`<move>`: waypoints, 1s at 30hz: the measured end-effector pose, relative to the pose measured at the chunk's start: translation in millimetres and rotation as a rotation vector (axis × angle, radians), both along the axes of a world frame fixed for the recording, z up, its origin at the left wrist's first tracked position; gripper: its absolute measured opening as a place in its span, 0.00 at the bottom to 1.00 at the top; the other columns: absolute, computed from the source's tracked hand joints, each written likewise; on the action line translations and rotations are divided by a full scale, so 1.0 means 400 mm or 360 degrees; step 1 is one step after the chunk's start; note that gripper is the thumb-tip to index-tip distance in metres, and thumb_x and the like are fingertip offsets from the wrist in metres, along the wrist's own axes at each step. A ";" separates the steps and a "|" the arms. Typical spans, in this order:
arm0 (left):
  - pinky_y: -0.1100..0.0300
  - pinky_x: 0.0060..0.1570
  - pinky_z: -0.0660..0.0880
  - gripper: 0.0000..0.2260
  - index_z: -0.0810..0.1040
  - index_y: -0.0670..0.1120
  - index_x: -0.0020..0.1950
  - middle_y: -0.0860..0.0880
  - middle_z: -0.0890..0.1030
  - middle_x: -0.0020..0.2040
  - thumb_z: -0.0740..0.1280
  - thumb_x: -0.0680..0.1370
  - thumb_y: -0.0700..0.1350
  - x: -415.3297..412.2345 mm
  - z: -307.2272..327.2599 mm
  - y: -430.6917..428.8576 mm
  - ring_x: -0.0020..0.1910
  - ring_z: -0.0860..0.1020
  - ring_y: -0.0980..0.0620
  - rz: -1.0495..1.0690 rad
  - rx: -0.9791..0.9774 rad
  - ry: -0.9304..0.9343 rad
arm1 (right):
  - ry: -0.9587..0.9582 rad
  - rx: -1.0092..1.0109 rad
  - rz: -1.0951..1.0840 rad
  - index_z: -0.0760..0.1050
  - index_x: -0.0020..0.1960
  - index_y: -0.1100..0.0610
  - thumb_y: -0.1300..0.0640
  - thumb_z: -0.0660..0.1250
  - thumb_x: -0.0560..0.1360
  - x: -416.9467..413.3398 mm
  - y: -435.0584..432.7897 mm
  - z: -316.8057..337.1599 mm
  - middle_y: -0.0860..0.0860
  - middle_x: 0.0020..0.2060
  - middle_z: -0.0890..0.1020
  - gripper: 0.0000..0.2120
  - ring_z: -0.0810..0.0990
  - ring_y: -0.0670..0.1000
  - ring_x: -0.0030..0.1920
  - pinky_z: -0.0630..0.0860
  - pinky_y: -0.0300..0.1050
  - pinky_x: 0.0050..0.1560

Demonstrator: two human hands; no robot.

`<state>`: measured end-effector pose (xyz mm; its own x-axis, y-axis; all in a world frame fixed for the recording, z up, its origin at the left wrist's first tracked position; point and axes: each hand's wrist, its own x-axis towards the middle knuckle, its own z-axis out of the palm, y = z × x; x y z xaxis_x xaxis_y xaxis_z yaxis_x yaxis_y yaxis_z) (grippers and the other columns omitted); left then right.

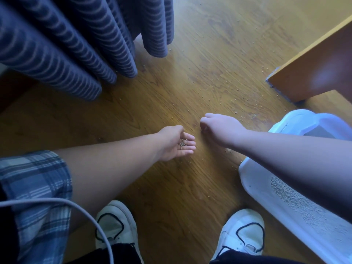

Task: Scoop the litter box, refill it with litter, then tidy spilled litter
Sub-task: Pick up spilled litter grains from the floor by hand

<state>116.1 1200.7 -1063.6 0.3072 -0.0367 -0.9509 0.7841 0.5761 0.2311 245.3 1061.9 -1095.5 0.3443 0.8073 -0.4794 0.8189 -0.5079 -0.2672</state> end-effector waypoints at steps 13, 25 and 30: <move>0.49 0.54 0.80 0.17 0.75 0.36 0.58 0.37 0.79 0.55 0.51 0.84 0.44 -0.016 -0.015 0.016 0.52 0.80 0.42 0.0134 -0.0112 -0.0064 | 0.0427 0.0366 -0.0073 0.72 0.45 0.50 0.53 0.66 0.76 -0.060 0.045 0.055 0.45 0.40 0.75 0.03 0.76 0.50 0.42 0.74 0.47 0.43; 0.52 0.52 0.82 0.18 0.79 0.38 0.58 0.38 0.82 0.54 0.53 0.85 0.46 -0.042 -0.020 0.059 0.53 0.83 0.44 0.0154 0.0012 0.0030 | 0.0204 0.0320 -0.0534 0.74 0.48 0.48 0.55 0.63 0.80 0.023 0.103 -0.003 0.46 0.48 0.76 0.03 0.76 0.50 0.47 0.73 0.46 0.49; 0.50 0.53 0.82 0.19 0.79 0.38 0.58 0.38 0.82 0.55 0.52 0.86 0.48 -0.065 -0.031 0.098 0.54 0.83 0.43 0.0238 0.0018 0.0047 | 0.0130 0.0228 -0.0463 0.74 0.50 0.49 0.55 0.62 0.80 0.025 0.164 -0.039 0.47 0.50 0.76 0.03 0.76 0.53 0.48 0.75 0.49 0.49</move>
